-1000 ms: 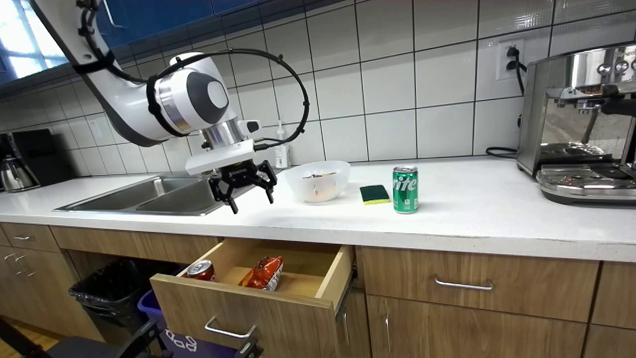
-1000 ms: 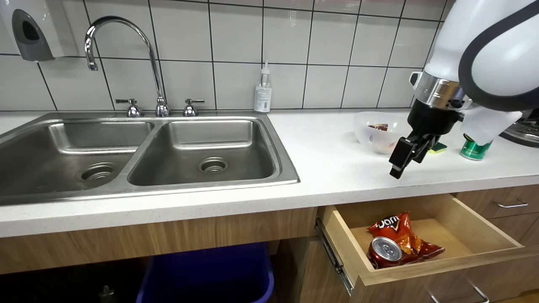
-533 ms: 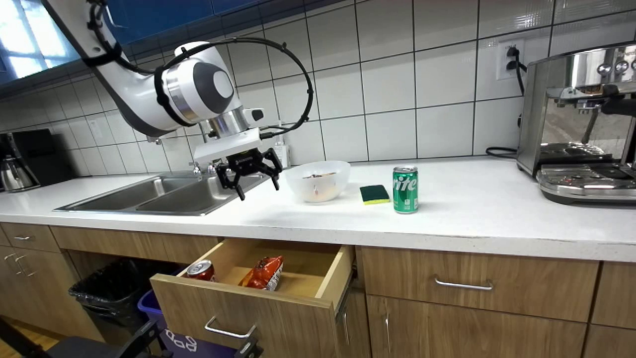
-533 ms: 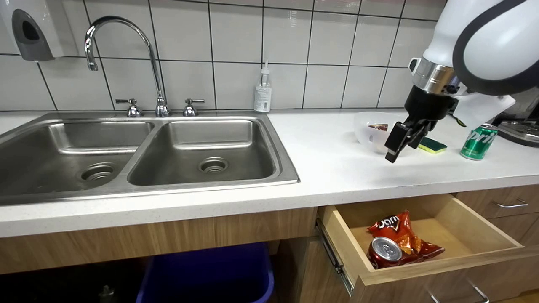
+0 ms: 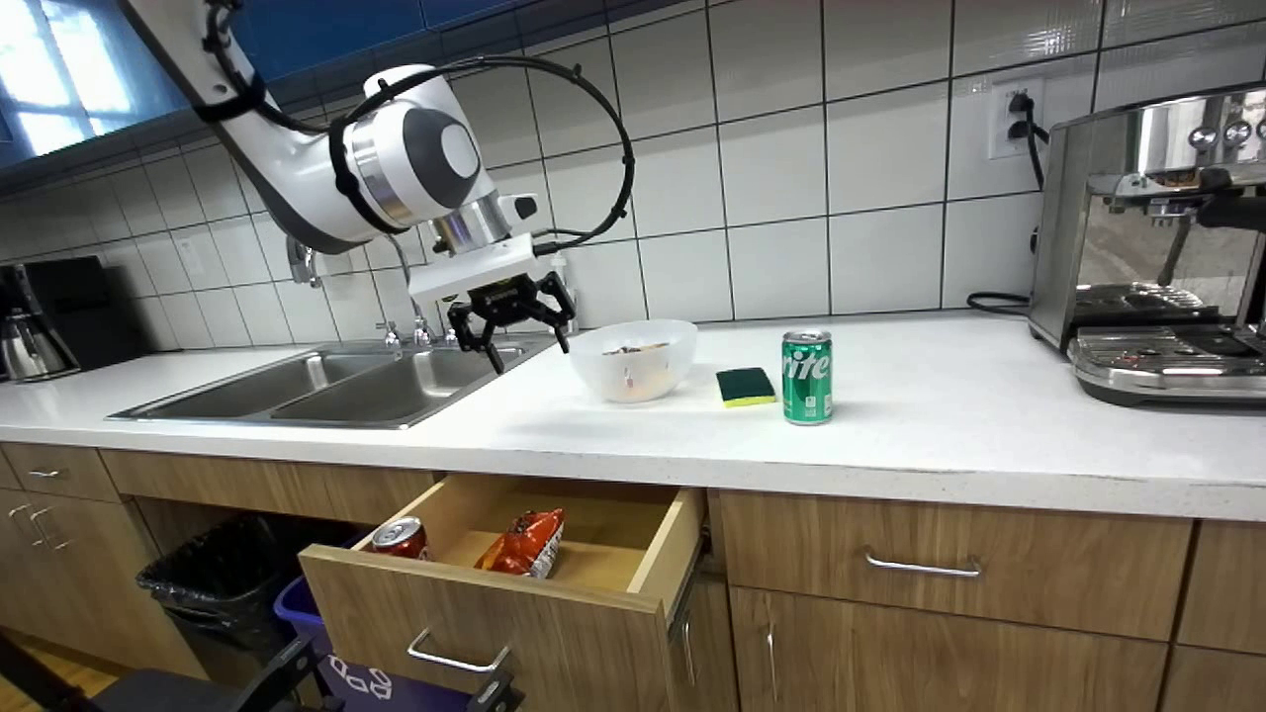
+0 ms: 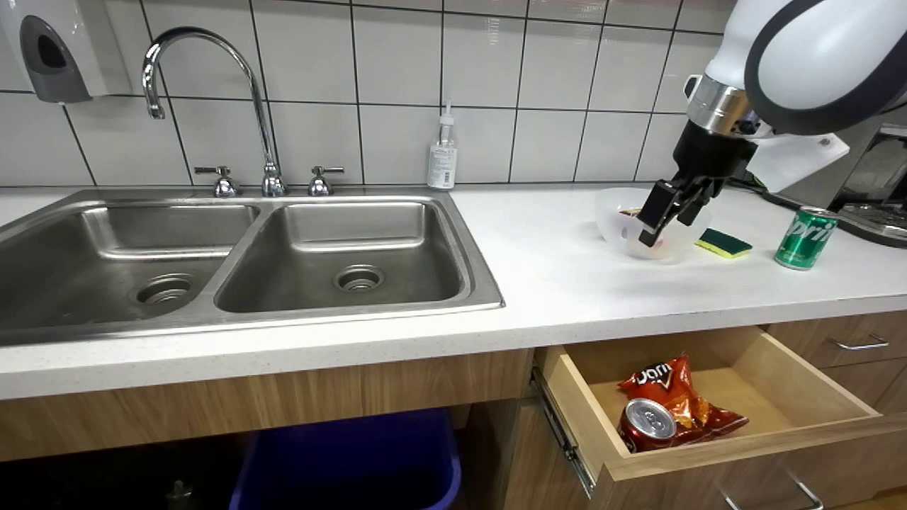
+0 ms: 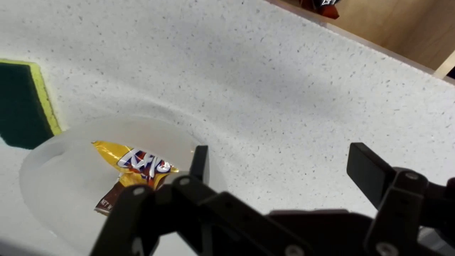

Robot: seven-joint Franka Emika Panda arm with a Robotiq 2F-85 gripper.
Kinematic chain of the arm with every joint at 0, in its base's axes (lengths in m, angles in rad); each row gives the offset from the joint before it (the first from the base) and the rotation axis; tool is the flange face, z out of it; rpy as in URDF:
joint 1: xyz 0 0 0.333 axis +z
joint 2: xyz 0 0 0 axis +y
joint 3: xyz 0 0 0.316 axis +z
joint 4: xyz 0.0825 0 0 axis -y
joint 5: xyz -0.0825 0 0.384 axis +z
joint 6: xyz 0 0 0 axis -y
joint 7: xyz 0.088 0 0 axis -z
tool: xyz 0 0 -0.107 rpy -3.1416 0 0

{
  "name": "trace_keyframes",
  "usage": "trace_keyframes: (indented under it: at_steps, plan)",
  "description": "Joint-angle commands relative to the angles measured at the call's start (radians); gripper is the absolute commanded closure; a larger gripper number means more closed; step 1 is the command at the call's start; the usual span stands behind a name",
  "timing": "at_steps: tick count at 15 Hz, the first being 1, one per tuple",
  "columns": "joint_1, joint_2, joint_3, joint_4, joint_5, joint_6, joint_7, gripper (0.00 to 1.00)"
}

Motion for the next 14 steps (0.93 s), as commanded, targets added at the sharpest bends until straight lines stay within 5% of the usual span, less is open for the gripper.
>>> trace_keyframes:
  at_steps: [1,14]
  plan:
    - [-0.023,0.042,0.012,0.074,0.042,-0.028,-0.045,0.0]
    - [-0.076,0.205,0.017,0.313,0.161,-0.098,-0.058,0.0]
